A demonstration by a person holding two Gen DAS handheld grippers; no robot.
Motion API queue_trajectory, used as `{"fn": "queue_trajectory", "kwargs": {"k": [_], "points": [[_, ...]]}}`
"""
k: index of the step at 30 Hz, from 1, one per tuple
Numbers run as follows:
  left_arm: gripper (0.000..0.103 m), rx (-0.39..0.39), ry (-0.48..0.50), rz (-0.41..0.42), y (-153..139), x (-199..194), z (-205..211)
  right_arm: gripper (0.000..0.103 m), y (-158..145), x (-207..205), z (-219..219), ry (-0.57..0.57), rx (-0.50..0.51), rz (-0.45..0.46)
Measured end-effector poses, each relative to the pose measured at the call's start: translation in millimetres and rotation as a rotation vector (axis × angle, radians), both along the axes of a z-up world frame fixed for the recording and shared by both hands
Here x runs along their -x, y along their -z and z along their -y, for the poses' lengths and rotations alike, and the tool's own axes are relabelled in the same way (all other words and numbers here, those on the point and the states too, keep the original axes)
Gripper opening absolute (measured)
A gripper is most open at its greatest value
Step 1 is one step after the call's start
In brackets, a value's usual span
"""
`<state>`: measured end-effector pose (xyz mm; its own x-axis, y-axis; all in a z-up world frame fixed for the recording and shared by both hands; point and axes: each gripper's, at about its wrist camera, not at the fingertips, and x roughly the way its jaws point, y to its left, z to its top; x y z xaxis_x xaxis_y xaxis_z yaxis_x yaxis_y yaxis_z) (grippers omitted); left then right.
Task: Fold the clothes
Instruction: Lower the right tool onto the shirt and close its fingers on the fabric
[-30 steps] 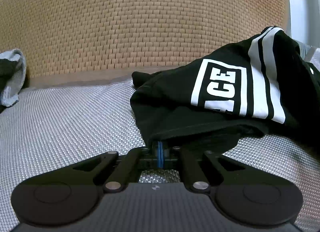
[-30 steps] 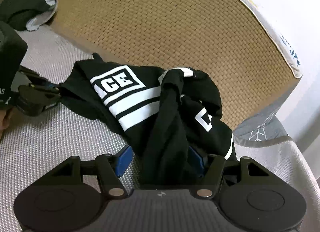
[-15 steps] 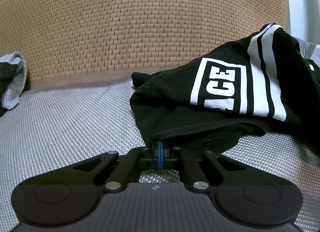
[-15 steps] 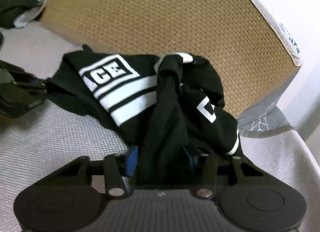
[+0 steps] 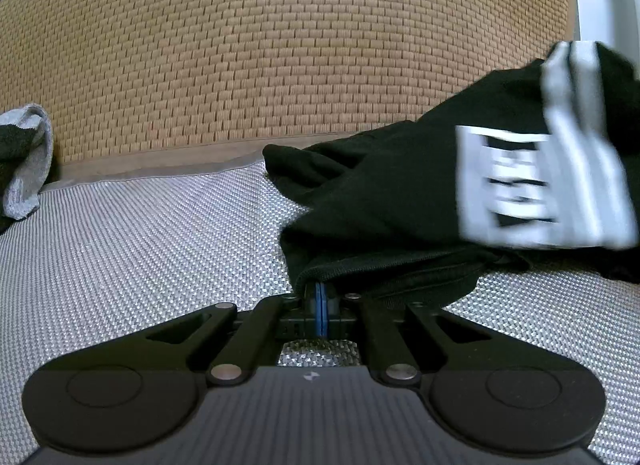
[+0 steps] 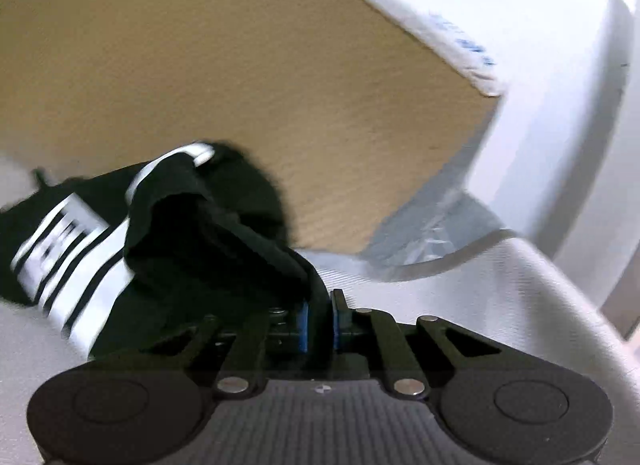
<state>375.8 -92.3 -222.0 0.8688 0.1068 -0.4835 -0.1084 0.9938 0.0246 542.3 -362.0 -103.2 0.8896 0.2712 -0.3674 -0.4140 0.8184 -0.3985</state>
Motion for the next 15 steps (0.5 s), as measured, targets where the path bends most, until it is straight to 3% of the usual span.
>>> {"fn": "queue_trajectory", "kwargs": {"k": [7,15], "points": [[0.004,-0.009,0.011,0.001,0.8,0.8,-0.9,0.012,-29.3,-37.9,39.3,0.002,-0.019,0.020],[0.003,0.011,0.011,-0.008,-1.8,0.8,-3.9,0.012,-7.6,-10.0,58.6,0.038,-0.145,-0.101]]}}
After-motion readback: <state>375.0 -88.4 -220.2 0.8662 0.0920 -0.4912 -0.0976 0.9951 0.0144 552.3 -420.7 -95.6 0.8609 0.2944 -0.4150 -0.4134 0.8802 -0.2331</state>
